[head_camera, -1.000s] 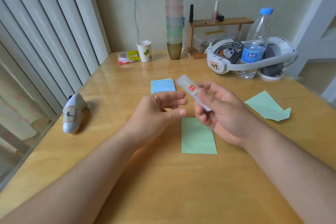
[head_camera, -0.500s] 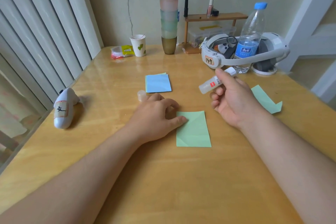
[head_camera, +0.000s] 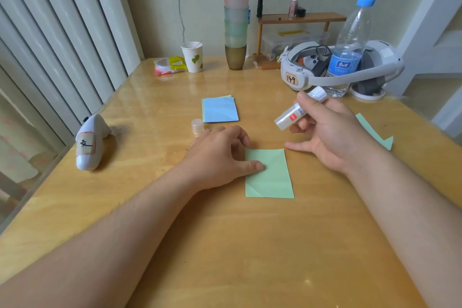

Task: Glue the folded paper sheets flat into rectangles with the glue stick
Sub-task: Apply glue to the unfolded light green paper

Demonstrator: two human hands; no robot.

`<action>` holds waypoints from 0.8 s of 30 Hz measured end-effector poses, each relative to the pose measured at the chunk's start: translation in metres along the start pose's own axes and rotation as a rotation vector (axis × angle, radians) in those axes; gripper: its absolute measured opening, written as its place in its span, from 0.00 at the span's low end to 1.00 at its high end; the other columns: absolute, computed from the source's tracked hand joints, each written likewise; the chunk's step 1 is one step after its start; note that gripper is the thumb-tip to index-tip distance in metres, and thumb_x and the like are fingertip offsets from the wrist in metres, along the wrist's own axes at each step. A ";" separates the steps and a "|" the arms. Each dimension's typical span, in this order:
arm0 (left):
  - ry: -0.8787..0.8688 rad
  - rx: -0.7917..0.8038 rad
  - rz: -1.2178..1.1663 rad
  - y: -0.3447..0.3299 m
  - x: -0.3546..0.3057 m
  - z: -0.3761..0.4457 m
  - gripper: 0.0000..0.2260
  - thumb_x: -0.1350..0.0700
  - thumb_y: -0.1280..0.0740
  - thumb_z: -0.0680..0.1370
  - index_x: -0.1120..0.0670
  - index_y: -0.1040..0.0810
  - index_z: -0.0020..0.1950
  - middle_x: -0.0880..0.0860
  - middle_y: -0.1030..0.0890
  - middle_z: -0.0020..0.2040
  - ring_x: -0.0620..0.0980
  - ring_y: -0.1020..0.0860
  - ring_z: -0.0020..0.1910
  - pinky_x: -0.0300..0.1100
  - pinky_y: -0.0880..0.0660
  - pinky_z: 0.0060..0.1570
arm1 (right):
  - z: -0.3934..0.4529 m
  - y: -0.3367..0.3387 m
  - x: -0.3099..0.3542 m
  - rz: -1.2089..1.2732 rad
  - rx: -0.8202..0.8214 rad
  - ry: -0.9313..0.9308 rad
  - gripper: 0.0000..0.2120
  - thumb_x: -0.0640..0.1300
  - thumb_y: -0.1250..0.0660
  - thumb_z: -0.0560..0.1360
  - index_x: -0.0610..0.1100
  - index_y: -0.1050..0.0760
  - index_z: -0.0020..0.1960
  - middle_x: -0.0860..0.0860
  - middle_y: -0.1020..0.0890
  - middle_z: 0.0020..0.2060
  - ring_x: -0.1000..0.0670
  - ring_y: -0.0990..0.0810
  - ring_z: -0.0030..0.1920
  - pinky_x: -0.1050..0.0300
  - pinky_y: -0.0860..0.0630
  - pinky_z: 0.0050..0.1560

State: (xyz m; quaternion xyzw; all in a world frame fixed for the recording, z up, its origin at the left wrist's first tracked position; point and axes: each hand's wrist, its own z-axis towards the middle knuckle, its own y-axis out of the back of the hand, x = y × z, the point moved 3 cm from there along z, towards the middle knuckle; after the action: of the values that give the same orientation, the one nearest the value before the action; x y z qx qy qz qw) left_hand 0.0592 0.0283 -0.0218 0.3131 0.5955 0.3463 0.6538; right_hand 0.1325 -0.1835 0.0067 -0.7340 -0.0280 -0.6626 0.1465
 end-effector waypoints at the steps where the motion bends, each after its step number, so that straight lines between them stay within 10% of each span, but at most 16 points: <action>1: -0.005 0.004 0.012 0.000 0.000 0.000 0.21 0.31 0.24 0.67 0.39 0.26 0.51 0.40 0.23 0.49 0.45 0.27 0.54 0.52 0.25 0.59 | -0.001 -0.001 0.000 -0.012 0.014 -0.001 0.09 0.54 0.30 0.81 0.48 0.22 0.49 0.52 0.27 0.31 0.49 0.22 0.40 0.25 0.23 0.58; 9: -0.069 0.064 0.200 -0.004 -0.004 -0.001 0.29 0.27 0.32 0.72 0.32 0.30 0.71 0.42 0.31 0.58 0.47 0.35 0.62 0.51 0.35 0.68 | -0.001 -0.012 -0.004 0.161 0.128 -0.079 0.11 0.55 0.30 0.79 0.47 0.24 0.49 0.50 0.28 0.32 0.49 0.26 0.36 0.39 0.18 0.46; 17: -0.122 -0.020 -0.162 -0.001 -0.002 0.001 0.05 0.44 0.29 0.80 0.43 0.19 0.50 0.43 0.19 0.43 0.43 0.23 0.43 0.48 0.23 0.49 | 0.001 -0.015 -0.005 0.329 0.198 -0.136 0.14 0.60 0.32 0.76 0.49 0.25 0.48 0.53 0.30 0.32 0.52 0.28 0.32 0.55 0.22 0.40; 24: -0.043 0.131 -0.377 0.008 -0.013 -0.005 0.04 0.50 0.26 0.80 0.50 0.17 0.51 0.50 0.18 0.34 0.46 0.23 0.32 0.40 0.24 0.38 | 0.009 0.006 -0.004 0.369 -0.039 -0.092 0.16 0.60 0.32 0.80 0.49 0.23 0.44 0.52 0.30 0.31 0.53 0.30 0.31 0.56 0.25 0.40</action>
State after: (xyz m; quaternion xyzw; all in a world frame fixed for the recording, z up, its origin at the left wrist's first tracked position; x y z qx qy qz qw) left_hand 0.0531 0.0221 -0.0086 0.2450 0.6509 0.1716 0.6978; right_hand 0.1418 -0.1864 0.0007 -0.7589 0.1136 -0.5906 0.2498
